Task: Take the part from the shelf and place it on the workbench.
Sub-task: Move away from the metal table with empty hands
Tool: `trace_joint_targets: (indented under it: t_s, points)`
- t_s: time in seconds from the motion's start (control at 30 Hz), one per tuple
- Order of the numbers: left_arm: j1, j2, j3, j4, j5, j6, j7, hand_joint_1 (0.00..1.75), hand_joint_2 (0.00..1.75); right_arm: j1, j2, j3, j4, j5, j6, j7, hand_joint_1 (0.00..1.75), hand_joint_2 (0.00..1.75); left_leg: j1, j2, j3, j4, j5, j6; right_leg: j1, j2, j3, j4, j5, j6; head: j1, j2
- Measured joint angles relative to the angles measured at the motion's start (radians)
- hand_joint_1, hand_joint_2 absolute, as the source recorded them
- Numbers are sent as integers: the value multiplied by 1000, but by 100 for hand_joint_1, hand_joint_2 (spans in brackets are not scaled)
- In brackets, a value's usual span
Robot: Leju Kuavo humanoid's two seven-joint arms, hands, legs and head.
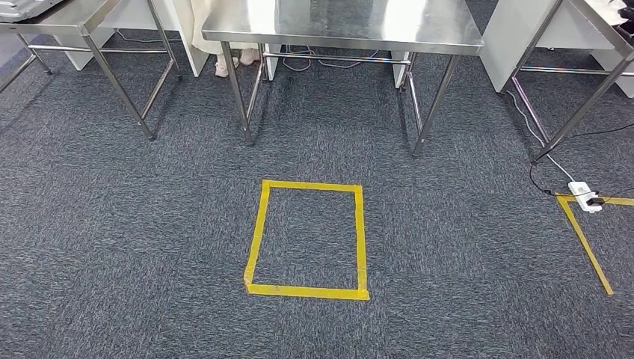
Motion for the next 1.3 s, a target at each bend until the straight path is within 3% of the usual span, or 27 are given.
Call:
trace_joint_targets:
  t_s: [0.5, 0.77, 0.9, 0.97, 1.03, 1.1, 1.13, 1.17, 1.2, 1.23, 1.3]
  points:
    - [0, 0, 0, 0, 0, 0, 1, 0, 0, 0, 0, 0, 0, -5, 4, -5, 0, 175, 1, 0, -1, 0, 0, 1, -1, 0, -1, 0, 0, 0, 0, 0]
    - [0, 1, 0, 0, 0, 0, 1, 0, 0, 0, 0, -2, 0, -22, 12, -7, 0, 175, -1, 0, -4, 6, 0, 2, -12, 0, -2, 0, 4, 6, 0, 0]
    - [0, 1, 0, 0, 0, 0, 2, 0, 0, 0, 0, -2, 0, -25, 14, -6, 0, 175, -1, 0, -9, 10, 3, 11, -16, 0, -3, -3, 10, 15, 0, 0]
    - [0, 1, 0, 0, 0, 0, 2, 0, 0, 0, -1, -3, 0, -26, 14, -6, 0, 87, 5, 6, -8, 0, 14, 22, -13, 1, -11, 5, 5, 20, 0, 0]
    - [-1, 0, 0, 0, 0, 0, 2, 0, 0, 0, -2, -3, 0, -27, 14, -5, 0, 0, 12, 17, -10, -10, 25, 33, -12, 2, -44, 73, -37, 18, 3, 0]
    - [0, -1, 0, 0, 0, 0, 2, 0, 0, 0, -2, -4, 0, -27, 15, -5, 0, 0, 13, 28, -18, -11, 30, 36, -17, 1, -105, 211, -104, 13, 7, 0]
    - [0, -1, 0, 0, 0, 0, 2, 0, 0, 2, -3, -4, 0, -28, 16, -5, 0, 0, 13, 35, -21, -10, 31, 35, -19, 1, -129, 272, -127, 16, 8, 0]
    - [0, -2, 0, 0, 0, 0, 2, 0, 0, 3, -3, -5, 0, -29, 16, -5, 0, 0, 13, 42, -23, -10, 32, 34, -21, 1, -136, 299, -134, 23, 8, 0]
    - [0, -3, 0, 0, 0, 0, 3, 0, 0, 5, -4, -5, 0, -30, 17, -5, 0, 0, 14, 49, -25, -8, 32, 32, -24, 0, -121, 283, -126, 33, 8, 0]
    - [0, -3, 0, 0, 0, 0, 3, 0, 0, 5, -5, -6, 0, -31, 18, -6, 0, 0, 17, 57, -25, -6, 31, 28, -27, -5, -87, 231, -105, 43, 8, 0]
    - [0, -3, 0, 0, -1, 0, 3, 0, 0, 3, -5, -6, 0, -32, 20, -8, 0, 0, 18, 72, -27, 6, 24, 14, -29, -40, -5, 88, -63, 56, 10, 0]
